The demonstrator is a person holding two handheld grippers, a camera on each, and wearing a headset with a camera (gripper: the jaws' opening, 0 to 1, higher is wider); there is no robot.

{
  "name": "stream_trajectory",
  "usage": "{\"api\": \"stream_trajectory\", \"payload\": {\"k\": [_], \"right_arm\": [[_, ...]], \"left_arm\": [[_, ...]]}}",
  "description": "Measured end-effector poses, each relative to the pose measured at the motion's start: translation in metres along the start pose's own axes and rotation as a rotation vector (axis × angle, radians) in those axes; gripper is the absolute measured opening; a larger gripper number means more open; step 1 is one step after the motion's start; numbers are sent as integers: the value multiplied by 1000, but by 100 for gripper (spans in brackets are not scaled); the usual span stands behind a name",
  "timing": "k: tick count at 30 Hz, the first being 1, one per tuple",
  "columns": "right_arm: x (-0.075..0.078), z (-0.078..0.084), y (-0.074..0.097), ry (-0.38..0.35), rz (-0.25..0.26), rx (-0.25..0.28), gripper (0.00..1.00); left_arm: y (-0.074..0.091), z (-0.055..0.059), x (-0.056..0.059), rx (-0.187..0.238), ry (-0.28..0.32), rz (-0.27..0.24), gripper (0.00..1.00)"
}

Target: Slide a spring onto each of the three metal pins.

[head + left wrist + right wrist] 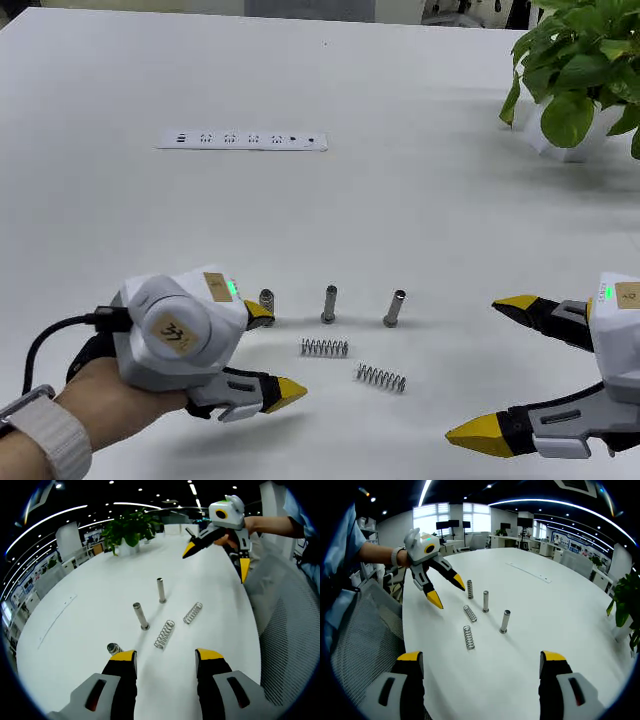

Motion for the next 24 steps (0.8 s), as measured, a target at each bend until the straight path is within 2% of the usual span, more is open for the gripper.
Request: {"api": "stream_trajectory", "payload": {"k": [4,7,11,18,20,24], "right_arm": [[1,5,2,-13,5,-3,98],[2,7,4,-20,9,0,97],[1,10,6,-23,11,-1,97],[-2,13,7,-37,12,-1,95],[-2,13,7,-42,14,4,94],[-4,13,6,-43,14,11,94]], "left_arm": [[-14,-2,0,-21,11,22,41],[-21,1,-1,-56,-14,34,38],[-28,-1,1,-74,12,47,31],[-37,1,-6,-115,26,32,27],[-39,1,-4,-120,30,36,23],[-44,5,-3,-146,27,48,23]]}}
Point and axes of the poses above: the centre of the closed fingertips' face, and the gripper's own axes: y roughly backward along the fingers, x roughly to its right, z roughly out of its underside, the point moved 1 cm from there along y, roughly backward along the fingers, and after that the axes turned 6 degrees about x, right-handed, at the moved point
